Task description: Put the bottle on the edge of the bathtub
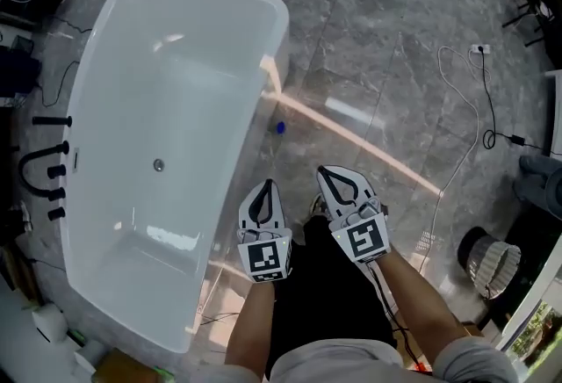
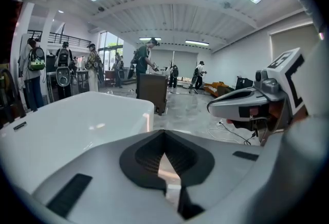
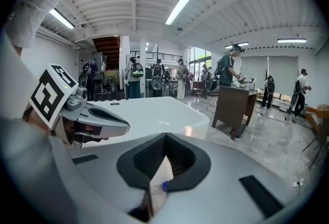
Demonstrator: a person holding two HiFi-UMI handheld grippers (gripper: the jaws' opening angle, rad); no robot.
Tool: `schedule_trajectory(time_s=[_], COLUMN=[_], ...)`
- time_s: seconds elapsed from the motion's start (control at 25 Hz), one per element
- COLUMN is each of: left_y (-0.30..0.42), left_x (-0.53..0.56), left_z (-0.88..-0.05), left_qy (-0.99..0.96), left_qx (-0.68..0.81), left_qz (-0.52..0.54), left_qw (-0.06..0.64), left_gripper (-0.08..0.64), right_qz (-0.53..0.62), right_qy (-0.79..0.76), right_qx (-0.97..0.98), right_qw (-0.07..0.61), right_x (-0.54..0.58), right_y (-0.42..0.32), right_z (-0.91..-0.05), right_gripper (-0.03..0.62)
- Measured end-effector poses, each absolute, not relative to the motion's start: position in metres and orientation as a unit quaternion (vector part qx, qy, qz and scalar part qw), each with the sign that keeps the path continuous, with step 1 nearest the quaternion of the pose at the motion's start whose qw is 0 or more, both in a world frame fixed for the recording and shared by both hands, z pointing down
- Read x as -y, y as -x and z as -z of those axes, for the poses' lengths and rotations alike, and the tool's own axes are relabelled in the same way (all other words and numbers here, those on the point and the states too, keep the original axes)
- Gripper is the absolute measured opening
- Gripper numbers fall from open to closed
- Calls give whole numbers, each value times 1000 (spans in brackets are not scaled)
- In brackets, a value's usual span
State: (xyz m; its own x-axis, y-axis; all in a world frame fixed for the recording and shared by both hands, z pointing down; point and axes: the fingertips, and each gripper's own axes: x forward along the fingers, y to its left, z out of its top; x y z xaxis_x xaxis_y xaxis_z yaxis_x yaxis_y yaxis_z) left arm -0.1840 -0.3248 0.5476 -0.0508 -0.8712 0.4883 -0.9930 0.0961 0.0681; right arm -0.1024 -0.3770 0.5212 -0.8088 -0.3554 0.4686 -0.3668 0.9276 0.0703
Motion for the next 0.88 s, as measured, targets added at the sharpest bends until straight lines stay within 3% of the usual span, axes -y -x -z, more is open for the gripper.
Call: schedule_trajectory(time_s=[0.24, 0.88], left_y=[193, 196], left_x=[306, 153], left_z=[-463, -292], left_qy=[-656, -604], left_qx=[726, 780], left_qz=[-127, -95], left_qw=[161, 133], left_gripper=[9, 9], right_qz=[13, 45], right_qy=[-184, -206], right_qx=[958, 972], right_qw=[218, 105], right_x=[355, 248], right_y=[126, 108], right_z=[-449, -256], right_gripper=[5, 5])
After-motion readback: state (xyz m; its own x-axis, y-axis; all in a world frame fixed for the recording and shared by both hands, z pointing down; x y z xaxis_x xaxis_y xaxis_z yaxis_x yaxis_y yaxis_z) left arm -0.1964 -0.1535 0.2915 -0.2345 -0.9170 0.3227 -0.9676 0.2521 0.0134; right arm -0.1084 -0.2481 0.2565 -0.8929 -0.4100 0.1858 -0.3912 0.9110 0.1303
